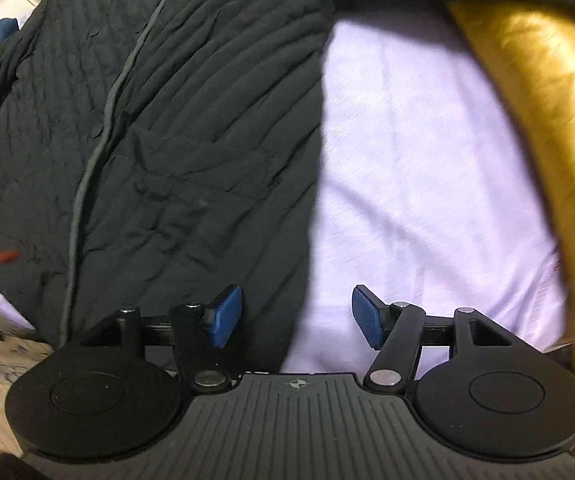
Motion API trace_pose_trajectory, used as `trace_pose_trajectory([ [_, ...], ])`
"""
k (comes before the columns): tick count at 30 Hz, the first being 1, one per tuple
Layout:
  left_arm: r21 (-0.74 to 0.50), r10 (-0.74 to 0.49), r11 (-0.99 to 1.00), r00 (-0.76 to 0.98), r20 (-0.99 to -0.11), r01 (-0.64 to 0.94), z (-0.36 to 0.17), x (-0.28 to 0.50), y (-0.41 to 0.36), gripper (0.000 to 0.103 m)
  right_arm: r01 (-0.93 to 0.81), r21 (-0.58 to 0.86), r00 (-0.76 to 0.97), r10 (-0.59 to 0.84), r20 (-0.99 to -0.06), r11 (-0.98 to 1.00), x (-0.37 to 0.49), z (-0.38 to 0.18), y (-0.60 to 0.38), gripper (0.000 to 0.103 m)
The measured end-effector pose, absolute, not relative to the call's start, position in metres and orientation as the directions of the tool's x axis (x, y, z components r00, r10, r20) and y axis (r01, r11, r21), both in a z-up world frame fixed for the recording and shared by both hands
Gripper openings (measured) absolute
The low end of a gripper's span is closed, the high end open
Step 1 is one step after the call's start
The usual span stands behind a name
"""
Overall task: Fold large clothes
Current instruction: 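Smooth the jacket front flat with both grippers near the pocket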
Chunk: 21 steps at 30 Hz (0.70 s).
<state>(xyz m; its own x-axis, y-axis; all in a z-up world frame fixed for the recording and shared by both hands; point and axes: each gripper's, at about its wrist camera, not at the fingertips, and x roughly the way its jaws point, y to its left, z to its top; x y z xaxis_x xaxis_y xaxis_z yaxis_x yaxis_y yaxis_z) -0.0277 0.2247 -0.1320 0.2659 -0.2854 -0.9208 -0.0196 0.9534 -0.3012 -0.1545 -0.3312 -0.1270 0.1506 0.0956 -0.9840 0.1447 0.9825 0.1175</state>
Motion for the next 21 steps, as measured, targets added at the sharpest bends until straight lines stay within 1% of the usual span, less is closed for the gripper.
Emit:
trace_pose_trajectory([
  [4, -0.273, -0.268, 0.962, 0.318, -0.91, 0.029, -0.11, -0.012, 0.213, 0.103, 0.09, -0.024, 0.224, -0.044, -0.974, 0.996, -0.147, -0.109, -0.326, 0.079],
  [5, -0.265, -0.267, 0.963, 0.328, -0.906, 0.052, -0.105, -0.007, 0.205, 0.103, 0.073, -0.053, 0.25, -0.069, -0.966, 0.996, -0.144, -0.103, -0.323, 0.084],
  [6, -0.263, -0.273, 0.962, 0.336, -0.901, 0.076, -0.101, -0.002, 0.195, 0.103, 0.057, -0.07, 0.274, -0.083, -0.958, 0.996, -0.14, -0.097, -0.319, 0.085],
  [10, -0.271, -0.318, 0.946, 0.338, -0.886, 0.18, -0.099, 0.013, 0.15, 0.103, -0.014, -0.055, 0.38, -0.045, -0.924, 0.998, -0.117, -0.077, -0.301, 0.086],
  [13, -0.241, -0.312, 0.939, 0.318, -0.895, 0.244, -0.112, 0.02, 0.113, 0.103, -0.099, -0.03, 0.402, 0.012, -0.916, 0.995, -0.103, -0.078, -0.276, 0.086],
  [15, -0.205, -0.289, 0.936, 0.296, -0.91, 0.285, -0.126, 0.02, 0.087, 0.103, -0.141, -0.021, 0.396, 0.037, -0.918, 0.99, -0.096, -0.086, -0.26, 0.09],
  [18, -0.151, -0.241, 0.932, 0.251, -0.938, 0.33, -0.15, 0.018, 0.06, 0.103, -0.211, -0.008, 0.355, 0.069, -0.932, 0.978, -0.084, -0.114, -0.23, 0.094],
  [21, -0.102, -0.198, 0.927, 0.24, -0.951, 0.362, -0.17, 0.016, 0.043, 0.103, -0.265, -0.03, 0.275, 0.046, -0.96, 0.964, -0.075, -0.143, -0.211, 0.099],
])
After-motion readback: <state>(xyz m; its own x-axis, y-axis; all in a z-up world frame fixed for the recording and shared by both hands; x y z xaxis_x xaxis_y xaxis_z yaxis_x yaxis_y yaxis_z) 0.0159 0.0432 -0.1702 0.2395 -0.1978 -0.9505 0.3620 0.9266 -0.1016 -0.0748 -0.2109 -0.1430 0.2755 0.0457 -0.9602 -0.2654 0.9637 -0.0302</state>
